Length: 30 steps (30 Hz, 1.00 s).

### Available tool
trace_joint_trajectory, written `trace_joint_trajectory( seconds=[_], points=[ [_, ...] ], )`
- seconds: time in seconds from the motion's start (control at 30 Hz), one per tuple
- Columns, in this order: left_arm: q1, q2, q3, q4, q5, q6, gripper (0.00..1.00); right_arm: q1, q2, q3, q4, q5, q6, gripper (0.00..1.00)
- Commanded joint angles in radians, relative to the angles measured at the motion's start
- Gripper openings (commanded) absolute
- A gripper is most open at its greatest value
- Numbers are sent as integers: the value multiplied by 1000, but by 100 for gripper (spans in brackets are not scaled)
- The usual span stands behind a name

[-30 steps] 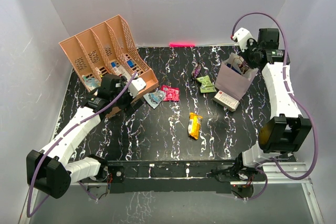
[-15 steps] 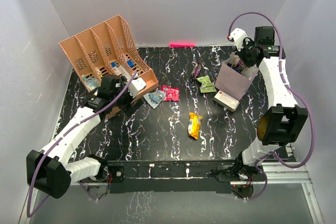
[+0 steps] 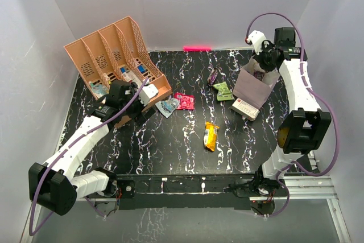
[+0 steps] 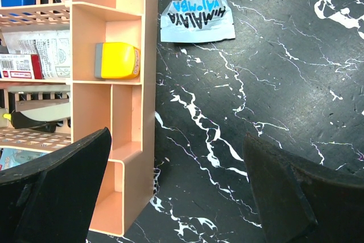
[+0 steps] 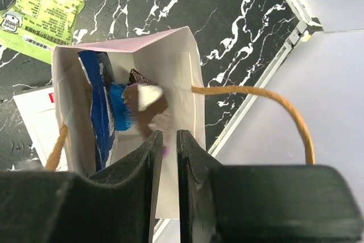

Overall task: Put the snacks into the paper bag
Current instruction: Place the snack in the paper bag, then pick up the snack from the center of the board.

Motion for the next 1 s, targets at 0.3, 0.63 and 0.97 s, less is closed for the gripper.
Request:
trace_joint_trajectory(
  seconds=[0.3,0.63,0.97],
  points=[
    [5,-11,-22,21,-24,-27,98,-5,-32,138,8,-33,56,28],
    [5,44,-24,45,36,-101,99,1,-100,196,13,-107,195,51],
    [-25,92,-32,69,161,-156,98,76,-234,133,-62,-278,242,67]
  ],
)
